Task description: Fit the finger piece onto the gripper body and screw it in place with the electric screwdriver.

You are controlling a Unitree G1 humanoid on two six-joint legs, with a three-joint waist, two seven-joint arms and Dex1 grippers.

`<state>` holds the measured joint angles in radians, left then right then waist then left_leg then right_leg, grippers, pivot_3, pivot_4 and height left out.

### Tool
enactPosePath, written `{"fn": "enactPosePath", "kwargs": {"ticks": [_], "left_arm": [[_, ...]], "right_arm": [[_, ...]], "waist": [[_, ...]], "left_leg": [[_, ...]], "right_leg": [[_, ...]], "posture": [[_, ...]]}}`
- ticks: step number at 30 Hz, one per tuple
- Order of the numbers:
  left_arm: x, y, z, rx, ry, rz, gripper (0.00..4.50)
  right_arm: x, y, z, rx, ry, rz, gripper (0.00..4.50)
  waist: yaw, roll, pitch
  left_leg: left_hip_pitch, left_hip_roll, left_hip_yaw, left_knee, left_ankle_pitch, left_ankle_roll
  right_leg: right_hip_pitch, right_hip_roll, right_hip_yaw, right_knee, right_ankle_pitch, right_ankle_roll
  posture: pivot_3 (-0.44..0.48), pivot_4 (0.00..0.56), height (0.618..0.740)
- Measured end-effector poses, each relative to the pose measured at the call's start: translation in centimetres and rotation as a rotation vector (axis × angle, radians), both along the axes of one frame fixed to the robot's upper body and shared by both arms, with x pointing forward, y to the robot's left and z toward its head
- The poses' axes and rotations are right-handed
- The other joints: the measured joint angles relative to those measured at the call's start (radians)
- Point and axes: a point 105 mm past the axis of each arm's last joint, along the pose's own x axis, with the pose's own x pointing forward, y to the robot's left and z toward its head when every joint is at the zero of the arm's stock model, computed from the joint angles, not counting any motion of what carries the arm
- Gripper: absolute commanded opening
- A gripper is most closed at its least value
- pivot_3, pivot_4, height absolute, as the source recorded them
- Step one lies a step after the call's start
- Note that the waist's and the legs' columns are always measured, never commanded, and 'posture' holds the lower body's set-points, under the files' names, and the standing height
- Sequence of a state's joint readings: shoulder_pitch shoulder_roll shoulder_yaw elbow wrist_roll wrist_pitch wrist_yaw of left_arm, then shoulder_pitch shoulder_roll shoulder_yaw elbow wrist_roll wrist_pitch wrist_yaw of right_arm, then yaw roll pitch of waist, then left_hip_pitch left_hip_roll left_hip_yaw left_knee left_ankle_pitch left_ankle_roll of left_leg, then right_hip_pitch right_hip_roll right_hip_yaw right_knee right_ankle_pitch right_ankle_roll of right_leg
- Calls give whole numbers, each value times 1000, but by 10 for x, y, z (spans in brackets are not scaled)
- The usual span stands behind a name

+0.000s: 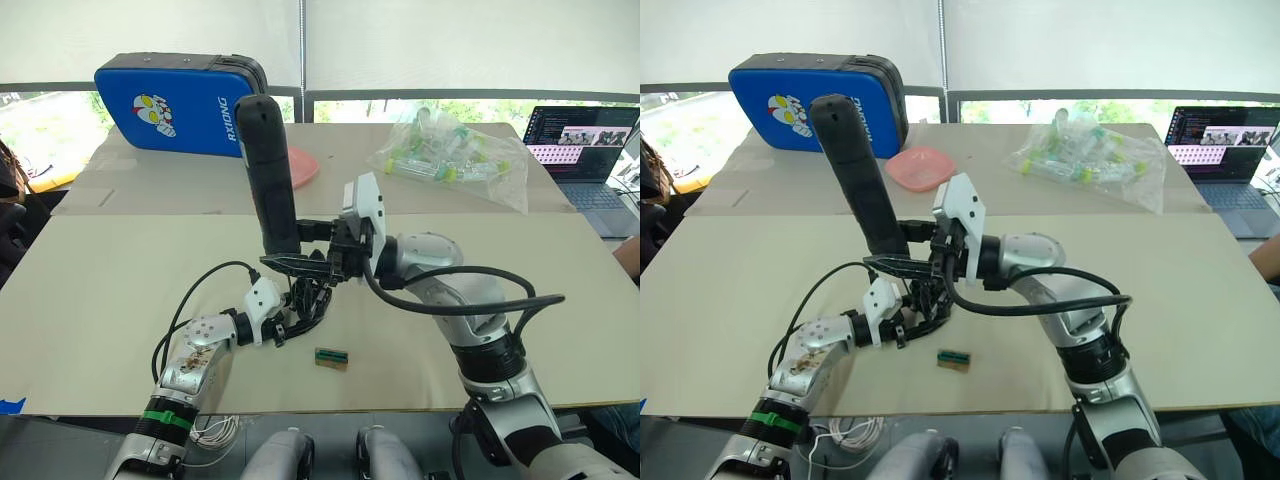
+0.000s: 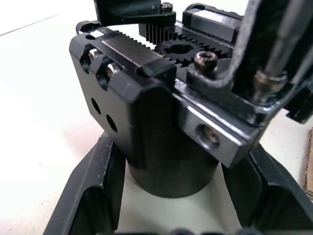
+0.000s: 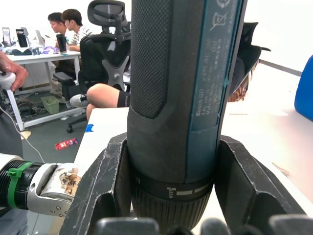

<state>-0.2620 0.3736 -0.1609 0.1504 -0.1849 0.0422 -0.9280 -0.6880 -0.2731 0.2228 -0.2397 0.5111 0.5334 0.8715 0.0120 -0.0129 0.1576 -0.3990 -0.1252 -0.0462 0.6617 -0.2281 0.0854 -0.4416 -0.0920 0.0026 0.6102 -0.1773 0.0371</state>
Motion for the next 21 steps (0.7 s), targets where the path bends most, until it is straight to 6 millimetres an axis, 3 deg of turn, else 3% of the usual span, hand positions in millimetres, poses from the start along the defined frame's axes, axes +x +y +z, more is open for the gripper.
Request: {"fn": "enactPosePath", "kwargs": {"ticks": [21], "left_arm": [[1,3,-3,12,6,10,2293]], "right_arm": [[-3,0,-11,12,-29,-12,1958]], "waist": [[-1,5,-5]], "left_leg": [[4,0,0,0,0,0]], "right_leg": [[3,0,0,0,0,0]], "posture": [[0,150,740]]}}
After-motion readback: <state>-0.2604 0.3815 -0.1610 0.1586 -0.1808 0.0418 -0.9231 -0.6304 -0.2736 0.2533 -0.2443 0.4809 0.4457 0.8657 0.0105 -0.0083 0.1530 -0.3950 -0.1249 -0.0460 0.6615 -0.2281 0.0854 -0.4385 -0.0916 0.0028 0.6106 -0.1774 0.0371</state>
